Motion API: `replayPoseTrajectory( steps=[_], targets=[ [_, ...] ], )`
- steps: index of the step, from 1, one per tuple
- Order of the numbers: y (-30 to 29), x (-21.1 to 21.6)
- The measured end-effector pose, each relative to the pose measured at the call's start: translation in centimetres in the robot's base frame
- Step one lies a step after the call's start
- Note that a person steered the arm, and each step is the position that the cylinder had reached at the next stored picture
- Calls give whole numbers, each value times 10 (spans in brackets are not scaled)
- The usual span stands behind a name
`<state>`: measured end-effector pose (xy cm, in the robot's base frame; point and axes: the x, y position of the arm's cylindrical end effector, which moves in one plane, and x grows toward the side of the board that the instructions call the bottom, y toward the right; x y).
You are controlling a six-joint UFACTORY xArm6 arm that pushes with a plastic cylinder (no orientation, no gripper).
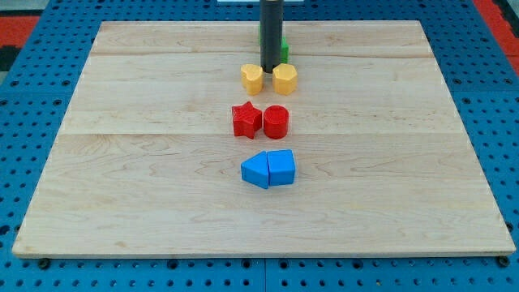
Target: Move arm towards the yellow hexagon
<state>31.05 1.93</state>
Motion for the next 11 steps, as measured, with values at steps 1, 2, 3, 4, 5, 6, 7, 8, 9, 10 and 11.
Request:
replayPoseTrajectory(
  steps=[1, 2, 3, 4, 5, 6, 7, 8, 9, 10, 11],
  targets=[
    [2, -19],
    [2, -37],
    [6, -45],
    [11, -42],
    [15, -27],
    [15, -14],
    [15, -12],
    [28, -14],
    [49, -1],
    [50, 12],
    [45, 20]
  ],
)
